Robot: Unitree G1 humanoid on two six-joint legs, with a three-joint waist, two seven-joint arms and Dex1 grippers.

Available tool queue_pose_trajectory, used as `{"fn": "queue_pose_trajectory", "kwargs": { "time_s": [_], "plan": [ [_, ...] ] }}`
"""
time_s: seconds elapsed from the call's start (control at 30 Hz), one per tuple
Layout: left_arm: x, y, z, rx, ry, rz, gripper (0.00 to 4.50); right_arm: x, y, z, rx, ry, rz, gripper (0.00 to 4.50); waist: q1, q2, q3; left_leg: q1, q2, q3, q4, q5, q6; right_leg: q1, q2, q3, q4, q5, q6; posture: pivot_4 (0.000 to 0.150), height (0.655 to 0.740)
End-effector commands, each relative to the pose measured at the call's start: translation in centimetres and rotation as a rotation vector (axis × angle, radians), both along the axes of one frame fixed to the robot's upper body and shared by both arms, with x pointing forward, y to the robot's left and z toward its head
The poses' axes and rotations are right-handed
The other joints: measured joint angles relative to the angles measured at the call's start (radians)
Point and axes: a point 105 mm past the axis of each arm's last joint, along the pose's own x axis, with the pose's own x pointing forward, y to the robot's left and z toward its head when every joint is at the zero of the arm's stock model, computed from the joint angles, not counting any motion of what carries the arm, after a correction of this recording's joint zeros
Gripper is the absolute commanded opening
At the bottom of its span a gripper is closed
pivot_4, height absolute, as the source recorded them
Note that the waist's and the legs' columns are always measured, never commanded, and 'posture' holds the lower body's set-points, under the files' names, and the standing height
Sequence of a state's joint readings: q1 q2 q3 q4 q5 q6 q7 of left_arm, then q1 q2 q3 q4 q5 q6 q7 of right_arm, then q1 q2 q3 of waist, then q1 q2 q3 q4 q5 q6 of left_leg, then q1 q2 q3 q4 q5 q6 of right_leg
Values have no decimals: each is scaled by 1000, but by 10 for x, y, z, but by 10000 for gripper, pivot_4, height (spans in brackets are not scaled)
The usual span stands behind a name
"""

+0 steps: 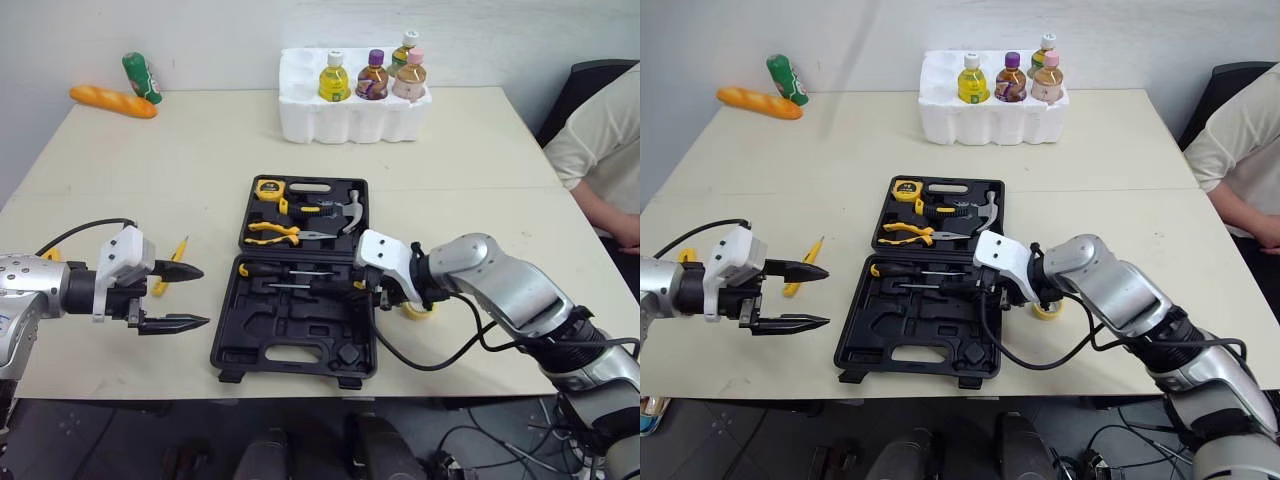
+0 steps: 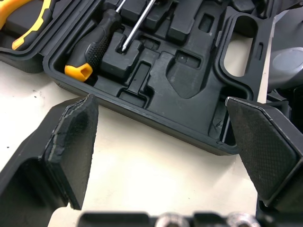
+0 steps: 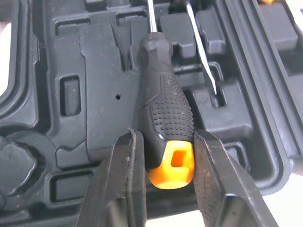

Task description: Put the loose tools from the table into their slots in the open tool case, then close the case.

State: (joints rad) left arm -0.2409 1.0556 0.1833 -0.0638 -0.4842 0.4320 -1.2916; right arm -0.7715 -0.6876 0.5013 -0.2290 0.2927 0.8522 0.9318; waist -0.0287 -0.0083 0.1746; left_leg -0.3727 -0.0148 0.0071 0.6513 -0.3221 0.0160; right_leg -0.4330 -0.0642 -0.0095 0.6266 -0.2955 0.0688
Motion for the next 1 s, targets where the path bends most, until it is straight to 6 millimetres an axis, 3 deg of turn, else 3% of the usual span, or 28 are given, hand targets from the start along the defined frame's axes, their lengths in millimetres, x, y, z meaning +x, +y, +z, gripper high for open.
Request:
{"fn": "queue_pose_trajectory", "kwargs": {
  "time_s": [0.03, 0.07, 0.1, 0.23, 0.33, 0.57, 0.9, 1.0],
  "plan": [
    [2, -2, 5, 1, -32, -15, 45000, -1, 8, 27, 61, -64, 30, 37074, 0, 0, 0, 0, 0, 0, 0, 0, 0, 0, 0, 0, 0, 0, 0, 1500, 7367],
    [2, -2, 5, -1, -32, -17, 45000, -2, 11, 31, 79, -64, 40, 41692, 1, 0, 0, 0, 0, 0, 0, 0, 0, 0, 0, 0, 0, 0, 0, 1500, 7367],
    [3, -3, 5, -3, -33, -19, 45000, -4, 13, 34, 98, -64, 47, 43428, 1, 0, 0, 0, 0, 0, 0, 0, 0, 0, 0, 0, 0, 0, 0, 1500, 7367],
    [7, -6, 7, -15, -40, -27, 45000, -4, 23, 45, 234, -97, 79, 43428, 0, 0, 0, 0, 0, 0, 0, 0, 0, 0, 0, 0, 0, 0, 0, 1500, 7367],
    [10, -6, 7, -14, -45, -29, 45000, 4, 27, 43, 376, -74, 48, 34672, 0, 0, 0, 0, 0, 0, 0, 0, 0, 0, 1, 0, 1, 0, 0, 1500, 7367],
    [14, -8, 9, -13, -55, -39, 45000, 11, 35, 13, 395, -46, 27, 574, 0, -1, 0, 0, 0, 0, 1, 0, -1, 1, 1, 0, 2, 0, 0, 1500, 7367],
    [18, -10, 10, -11, -63, -48, 45000, 16, 33, -31, 227, -19, -5, 574, -2, -1, -1, 0, 0, 0, 2, 0, -1, 1, 1, 0, 4, 0, 0, 1500, 7367],
    [19, -12, 10, -11, -68, -51, 45000, 10, 27, -56, 118, -6, 12, 574, -1, -1, -1, 3, 0, 0, 2, 0, -1, 3, 1, 0, 4, 0, 0, 1500, 7367]
  ]
}}
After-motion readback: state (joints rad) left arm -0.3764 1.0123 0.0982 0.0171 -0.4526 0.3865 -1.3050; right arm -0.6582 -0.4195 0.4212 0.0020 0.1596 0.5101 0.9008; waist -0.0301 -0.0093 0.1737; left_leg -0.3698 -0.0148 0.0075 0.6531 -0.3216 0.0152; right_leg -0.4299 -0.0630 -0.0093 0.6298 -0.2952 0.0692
